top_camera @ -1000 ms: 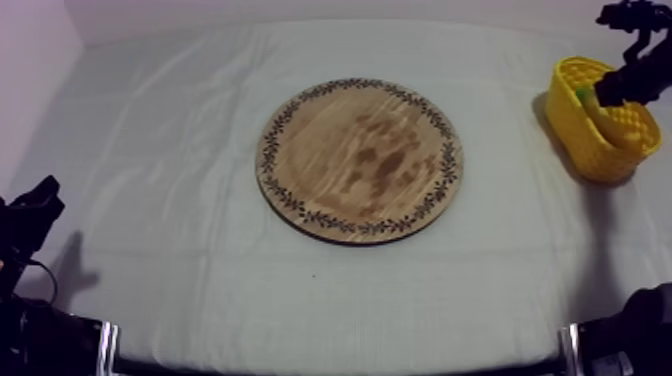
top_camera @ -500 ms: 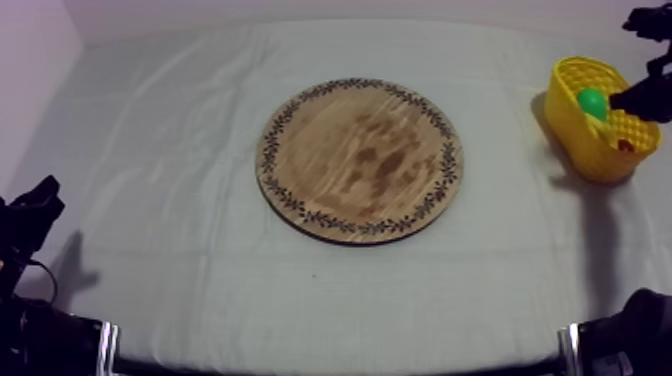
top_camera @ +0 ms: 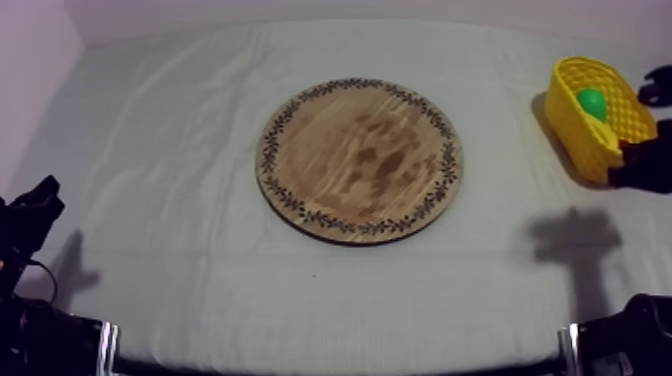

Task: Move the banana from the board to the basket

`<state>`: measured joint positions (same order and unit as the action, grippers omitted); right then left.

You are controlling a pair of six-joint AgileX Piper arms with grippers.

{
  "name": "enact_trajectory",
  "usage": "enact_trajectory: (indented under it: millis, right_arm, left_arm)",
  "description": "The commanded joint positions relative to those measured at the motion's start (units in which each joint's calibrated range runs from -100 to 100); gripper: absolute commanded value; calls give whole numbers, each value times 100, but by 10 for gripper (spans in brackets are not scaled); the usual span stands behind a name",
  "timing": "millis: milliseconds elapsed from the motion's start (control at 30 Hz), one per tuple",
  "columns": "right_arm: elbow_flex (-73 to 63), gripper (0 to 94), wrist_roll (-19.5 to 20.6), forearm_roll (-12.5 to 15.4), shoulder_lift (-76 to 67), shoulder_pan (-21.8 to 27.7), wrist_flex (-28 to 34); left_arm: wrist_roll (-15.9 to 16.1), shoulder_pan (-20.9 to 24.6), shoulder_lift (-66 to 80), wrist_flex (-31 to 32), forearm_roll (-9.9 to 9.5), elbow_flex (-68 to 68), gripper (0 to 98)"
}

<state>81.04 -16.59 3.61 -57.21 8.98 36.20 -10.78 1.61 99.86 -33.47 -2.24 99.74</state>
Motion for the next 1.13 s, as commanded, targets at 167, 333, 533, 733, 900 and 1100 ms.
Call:
enact_trajectory:
  millis: [167,333,533,733,900,1100]
  right_arm:
    - [774,7,-41,74,-2131,-391,606]
    - [1174,7,359,-15,-3083,-486,759]
    - [1668,6,1034,-256,-3741,-694,688]
    - [1836,6,1500,-258,-3833,-714,197]
    - [1867,6,873,-252,-3844,-708,67]
    - [1873,6,551,-251,-3845,-707,44]
  left_arm:
    - [1,2,-3,1,2,4,1]
    - [1,2,-3,1,2,4,1]
    - [-1,2,-3,1,2,4,1]
    - [2,2,-3,1,2,4,1]
    - [1,2,-3,1,2,4,1]
    - [1,2,-3,1,2,4,1]
